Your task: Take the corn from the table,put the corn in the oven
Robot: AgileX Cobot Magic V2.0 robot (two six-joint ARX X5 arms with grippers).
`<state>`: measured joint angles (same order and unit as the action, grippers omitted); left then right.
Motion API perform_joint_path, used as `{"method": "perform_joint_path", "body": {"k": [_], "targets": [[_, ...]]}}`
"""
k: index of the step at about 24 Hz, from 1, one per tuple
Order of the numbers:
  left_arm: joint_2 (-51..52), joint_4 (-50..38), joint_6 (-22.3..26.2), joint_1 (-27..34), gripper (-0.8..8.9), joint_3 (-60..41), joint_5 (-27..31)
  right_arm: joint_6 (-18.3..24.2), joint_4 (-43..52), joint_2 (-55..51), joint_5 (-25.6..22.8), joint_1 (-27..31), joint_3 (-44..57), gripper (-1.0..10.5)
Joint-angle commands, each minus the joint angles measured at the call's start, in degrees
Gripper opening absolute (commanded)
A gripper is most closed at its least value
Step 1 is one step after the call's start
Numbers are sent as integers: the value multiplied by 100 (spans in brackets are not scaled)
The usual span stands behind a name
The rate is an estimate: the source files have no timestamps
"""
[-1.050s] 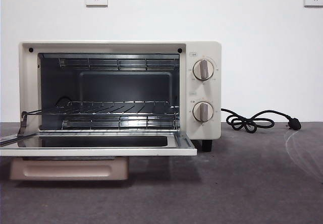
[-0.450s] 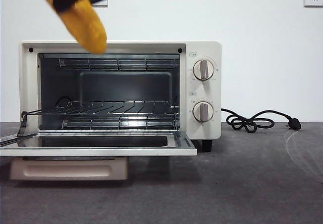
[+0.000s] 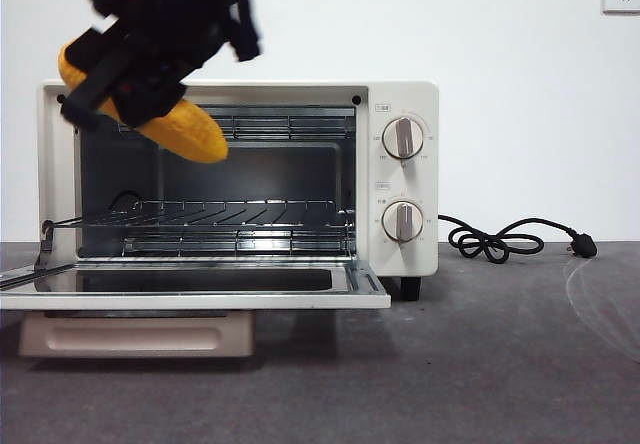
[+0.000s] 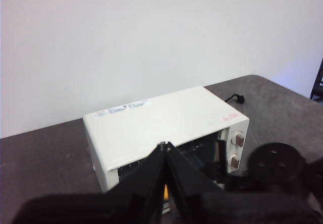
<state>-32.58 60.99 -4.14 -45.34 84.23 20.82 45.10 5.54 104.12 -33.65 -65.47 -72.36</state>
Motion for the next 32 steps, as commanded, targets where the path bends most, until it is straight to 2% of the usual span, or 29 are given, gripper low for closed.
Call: {"method": "perform_joint_path", "body": {"k": [1, 10, 16, 23, 26, 29, 32], "targets": [[31, 26, -33, -11, -6, -46, 28, 321, 2, 378, -216, 33, -343, -16], [31, 111, -35, -11, -6, -46, 28, 612, 44, 1027, -634, 260, -774, -16], [31, 105, -33, -11, -6, -46, 50, 608, 28, 1213, -1082, 501, -774, -16], [31, 109, -26, -11, -6, -46, 326, 592, -111, 1228, -984, 756, -774, 8], [31, 109, -9, -11, -6, -46, 326, 442, -374, 1231, -717, 815, -774, 144], [31, 109, -9, -11, -6, -46, 326, 181, -398, 1228, -592, 817, -774, 189], [31, 109, -7, -11, -6, -46, 326, -68, -383, 1228, -579, 815, -774, 357]]}}
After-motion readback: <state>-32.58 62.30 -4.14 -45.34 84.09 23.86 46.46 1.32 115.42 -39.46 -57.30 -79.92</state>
